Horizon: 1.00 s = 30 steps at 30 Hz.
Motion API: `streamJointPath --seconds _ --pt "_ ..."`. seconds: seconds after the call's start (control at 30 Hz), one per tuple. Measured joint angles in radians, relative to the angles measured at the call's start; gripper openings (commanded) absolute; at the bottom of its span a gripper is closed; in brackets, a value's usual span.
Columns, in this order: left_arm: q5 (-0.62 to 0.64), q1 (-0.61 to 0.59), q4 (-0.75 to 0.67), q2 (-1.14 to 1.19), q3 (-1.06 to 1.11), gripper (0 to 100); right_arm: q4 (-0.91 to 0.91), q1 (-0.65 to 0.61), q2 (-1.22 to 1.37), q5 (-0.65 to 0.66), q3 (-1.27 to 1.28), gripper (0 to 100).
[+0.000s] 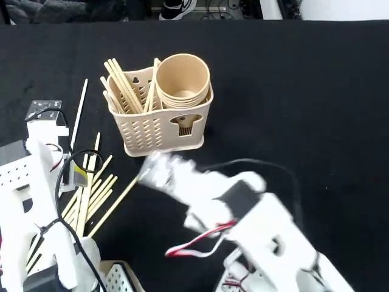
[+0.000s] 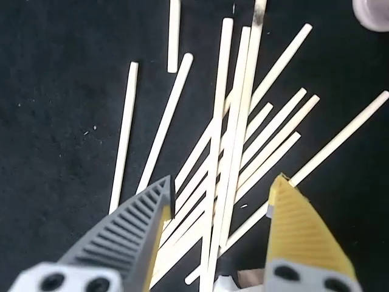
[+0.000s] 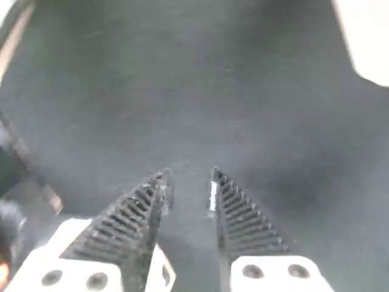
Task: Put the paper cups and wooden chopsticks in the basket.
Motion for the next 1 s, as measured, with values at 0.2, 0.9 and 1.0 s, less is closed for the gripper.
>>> streamJointPath --seconds 0.2,0.9,1.0 --pt "0.000 0.043 -0.052 0.002 0.094 26 -0.037 0.428 -0.176 0.000 -0.161 10.3" --pt "-0.048 0.124 -0.394 -0.002 0.493 6 -0.130 0.858 -0.301 0.003 -0.054 10.3" --pt "-0.051 0.160 -0.399 -0.002 0.505 3 -0.130 0.858 -0.301 0.003 -0.054 10.3"
